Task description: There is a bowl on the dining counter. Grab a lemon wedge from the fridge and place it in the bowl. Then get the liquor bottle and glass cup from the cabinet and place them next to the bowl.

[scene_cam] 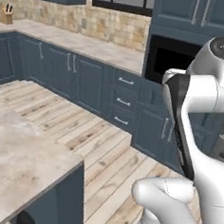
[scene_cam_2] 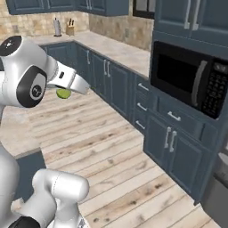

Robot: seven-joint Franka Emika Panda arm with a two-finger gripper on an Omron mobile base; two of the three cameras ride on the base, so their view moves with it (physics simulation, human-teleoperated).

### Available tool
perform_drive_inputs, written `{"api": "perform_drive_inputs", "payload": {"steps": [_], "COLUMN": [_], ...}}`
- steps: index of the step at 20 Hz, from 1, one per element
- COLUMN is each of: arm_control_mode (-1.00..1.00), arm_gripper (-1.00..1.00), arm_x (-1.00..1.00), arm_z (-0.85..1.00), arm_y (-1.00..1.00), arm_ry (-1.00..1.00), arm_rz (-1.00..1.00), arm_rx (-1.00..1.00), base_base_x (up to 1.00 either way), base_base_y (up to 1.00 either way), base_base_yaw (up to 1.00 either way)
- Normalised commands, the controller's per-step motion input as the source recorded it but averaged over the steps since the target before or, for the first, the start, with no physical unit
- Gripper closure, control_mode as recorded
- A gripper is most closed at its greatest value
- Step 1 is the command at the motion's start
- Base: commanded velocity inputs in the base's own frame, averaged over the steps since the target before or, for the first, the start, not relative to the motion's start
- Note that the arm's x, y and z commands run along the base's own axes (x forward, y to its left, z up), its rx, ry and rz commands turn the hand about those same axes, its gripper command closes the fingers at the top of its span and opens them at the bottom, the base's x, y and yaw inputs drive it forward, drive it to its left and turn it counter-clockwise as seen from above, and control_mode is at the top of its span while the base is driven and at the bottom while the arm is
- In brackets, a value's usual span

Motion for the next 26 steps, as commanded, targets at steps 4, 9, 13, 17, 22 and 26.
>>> {"api": "perform_drive_inputs", "payload": {"steps": [4, 9, 13, 17, 22, 26], "arm_control_mode": [1.0, 1.0, 1.0, 1.0, 1.0, 1.0], "arm_gripper": [1.0, 1.0, 1.0, 1.0, 1.0, 1.0], "arm_x": [0.0, 0.0, 0.0, 0.0, 0.0, 0.0], "arm_z": [0.0, 0.0, 0.0, 0.0, 0.0, 0.0], "arm_y": [0.0, 0.0, 0.0, 0.0, 0.0, 0.0], "arm_ry": [0.0, 0.0, 0.0, 0.0, 0.0, 0.0], "arm_rz": [0.0, 0.0, 0.0, 0.0, 0.0, 0.0], "arm_rx": [0.0, 0.0, 0.0, 0.0, 0.0, 0.0], "base_base_x": [-0.36, -0.23, -0.15, -0.08, -0.01, 0.0], "base_base_y": [0.56, 0.58, 0.57, 0.55, 0.65, 0.97], "base_base_yaw": [0.8, 0.75, 0.71, 0.67, 0.55, 0.27]}}
